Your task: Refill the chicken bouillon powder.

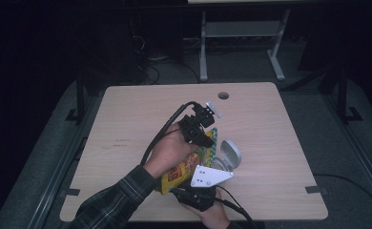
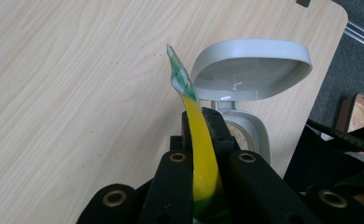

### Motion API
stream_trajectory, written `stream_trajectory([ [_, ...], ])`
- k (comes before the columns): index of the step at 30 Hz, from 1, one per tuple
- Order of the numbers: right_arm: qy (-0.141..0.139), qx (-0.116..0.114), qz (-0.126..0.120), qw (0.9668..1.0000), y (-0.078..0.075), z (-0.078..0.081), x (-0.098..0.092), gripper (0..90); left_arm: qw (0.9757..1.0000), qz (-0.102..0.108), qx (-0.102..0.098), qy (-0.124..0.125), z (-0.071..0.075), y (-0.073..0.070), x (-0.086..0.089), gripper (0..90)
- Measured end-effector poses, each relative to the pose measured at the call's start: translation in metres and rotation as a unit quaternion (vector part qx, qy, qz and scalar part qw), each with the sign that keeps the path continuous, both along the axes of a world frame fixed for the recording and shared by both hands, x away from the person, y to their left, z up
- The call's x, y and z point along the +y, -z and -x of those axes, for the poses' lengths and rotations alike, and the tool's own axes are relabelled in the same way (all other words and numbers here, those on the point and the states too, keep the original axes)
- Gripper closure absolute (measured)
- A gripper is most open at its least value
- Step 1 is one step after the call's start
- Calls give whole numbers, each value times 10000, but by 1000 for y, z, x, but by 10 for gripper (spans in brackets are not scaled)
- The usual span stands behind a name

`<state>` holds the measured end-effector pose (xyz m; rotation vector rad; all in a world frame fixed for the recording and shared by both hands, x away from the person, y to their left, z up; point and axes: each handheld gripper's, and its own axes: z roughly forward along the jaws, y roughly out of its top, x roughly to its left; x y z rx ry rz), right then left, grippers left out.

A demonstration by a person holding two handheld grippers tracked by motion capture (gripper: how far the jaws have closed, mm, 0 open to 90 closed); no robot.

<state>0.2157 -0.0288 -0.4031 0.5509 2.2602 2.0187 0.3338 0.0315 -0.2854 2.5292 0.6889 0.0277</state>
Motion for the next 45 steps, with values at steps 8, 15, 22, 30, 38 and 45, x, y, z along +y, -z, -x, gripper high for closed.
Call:
stream_trajectory([
  [8,-3,6,1,10000,0,0,0,900,10000,-1,3,2,0,0,0,897],
  [15,-13,6,15,10000,1,0,1,900,10000,19,21,-9,0,1,2,897],
  [22,-34,5,30,10000,1,0,1,900,10000,55,-23,-16,1,1,3,897],
  [30,-83,33,51,9999,3,0,2,900,9999,154,-54,-16,3,1,6,897],
  [38,-140,110,93,9998,6,-2,4,900,9995,304,-41,-26,4,1,13,898],
  [45,-185,132,123,9997,8,-2,6,900,9991,413,-24,-17,6,-1,18,898],
])
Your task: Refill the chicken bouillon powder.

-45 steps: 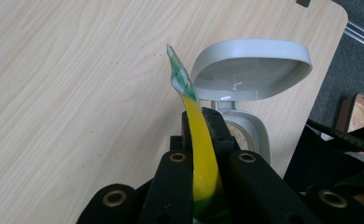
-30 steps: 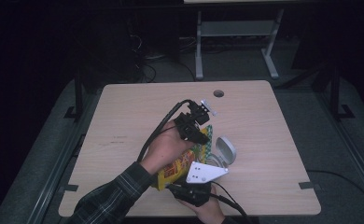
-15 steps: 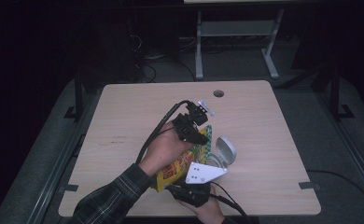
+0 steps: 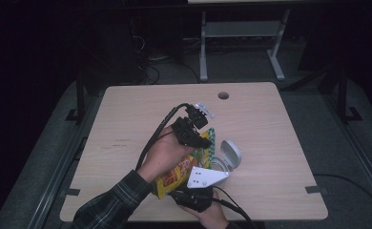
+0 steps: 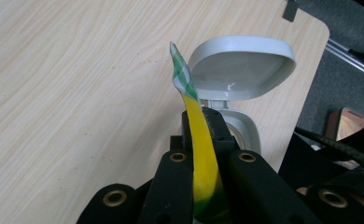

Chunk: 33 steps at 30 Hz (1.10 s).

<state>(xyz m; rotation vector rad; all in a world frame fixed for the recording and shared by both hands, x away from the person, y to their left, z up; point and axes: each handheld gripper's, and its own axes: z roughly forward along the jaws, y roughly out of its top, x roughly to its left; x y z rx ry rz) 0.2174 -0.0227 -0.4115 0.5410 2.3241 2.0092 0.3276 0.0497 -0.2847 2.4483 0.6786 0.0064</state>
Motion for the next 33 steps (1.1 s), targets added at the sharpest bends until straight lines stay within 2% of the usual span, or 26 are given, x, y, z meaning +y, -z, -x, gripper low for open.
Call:
stream_trajectory([
  [5,13,14,7,10000,1,-1,0,900,9999,125,23,15,1,-2,3,899],
  [8,26,17,25,10000,2,-2,0,900,9999,84,22,83,2,-3,3,899],
  [22,51,62,80,9999,4,-4,0,900,9997,228,28,111,6,-7,9,900],
  [33,109,83,112,9998,6,-6,0,900,9993,345,-10,120,9,-14,22,900],
])
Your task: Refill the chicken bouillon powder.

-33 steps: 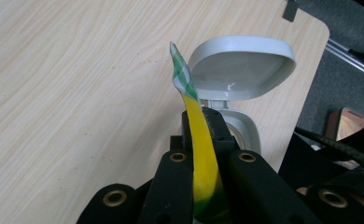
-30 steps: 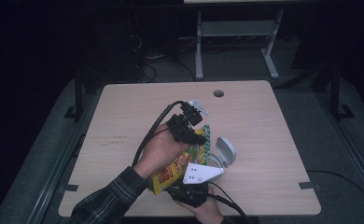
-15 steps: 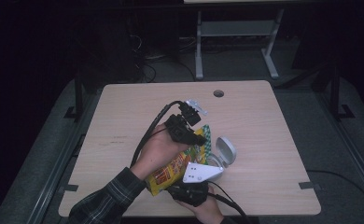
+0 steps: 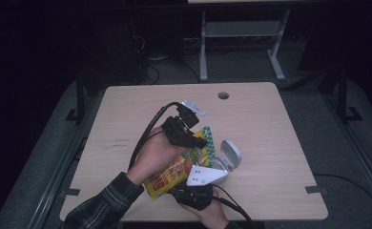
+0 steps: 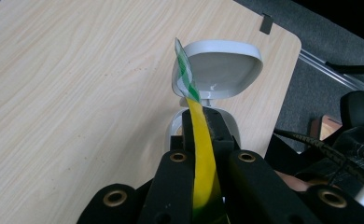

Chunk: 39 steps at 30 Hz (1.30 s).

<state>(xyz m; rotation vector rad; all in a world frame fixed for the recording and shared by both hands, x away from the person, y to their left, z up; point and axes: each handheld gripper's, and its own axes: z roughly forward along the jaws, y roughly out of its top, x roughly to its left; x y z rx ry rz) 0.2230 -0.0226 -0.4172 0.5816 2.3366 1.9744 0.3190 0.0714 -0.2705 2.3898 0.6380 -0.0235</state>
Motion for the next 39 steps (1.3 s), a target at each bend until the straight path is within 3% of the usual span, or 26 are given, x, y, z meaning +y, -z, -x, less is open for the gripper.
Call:
stream_trajectory([
  [15,114,78,110,9998,1,-1,-1,900,9998,167,1,57,4,-8,13,900],
  [39,284,168,287,9990,6,-4,-4,900,9987,460,-58,-228,6,-20,51,900],
])
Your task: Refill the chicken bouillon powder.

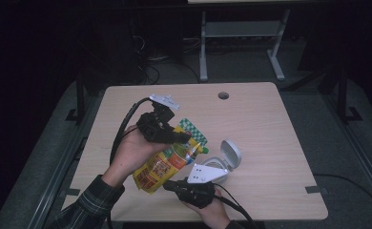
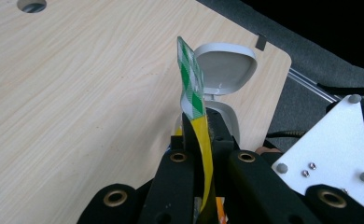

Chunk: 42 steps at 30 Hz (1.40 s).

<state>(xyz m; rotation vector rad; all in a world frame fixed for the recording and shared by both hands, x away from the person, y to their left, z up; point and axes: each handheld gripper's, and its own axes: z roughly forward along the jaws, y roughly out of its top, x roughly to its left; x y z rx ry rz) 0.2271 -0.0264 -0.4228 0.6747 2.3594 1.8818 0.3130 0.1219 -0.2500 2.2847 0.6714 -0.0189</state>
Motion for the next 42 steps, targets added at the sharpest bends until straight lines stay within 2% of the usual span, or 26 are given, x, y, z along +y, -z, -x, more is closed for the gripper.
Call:
stream_trajectory([
  [13,14,-80,85,9999,-1,0,-6,900,9998,13,-6,-195,-5,7,18,900],
  [19,49,-49,233,9997,-3,2,-15,900,9998,-3,-13,-203,-10,13,22,900],
  [26,59,5,354,9994,-9,2,-30,900,9998,-43,-70,-188,-15,17,25,900],
  [33,42,-133,565,9983,-13,6,-50,900,9996,-89,-166,-198,-21,20,28,900],
  [36,25,-226,709,9972,-14,8,-60,900,9996,-68,-142,-226,-26,24,29,900],
  [42,34,-200,833,9963,-15,12,-83,900,9995,-95,-197,-215,-33,28,29,900],
])
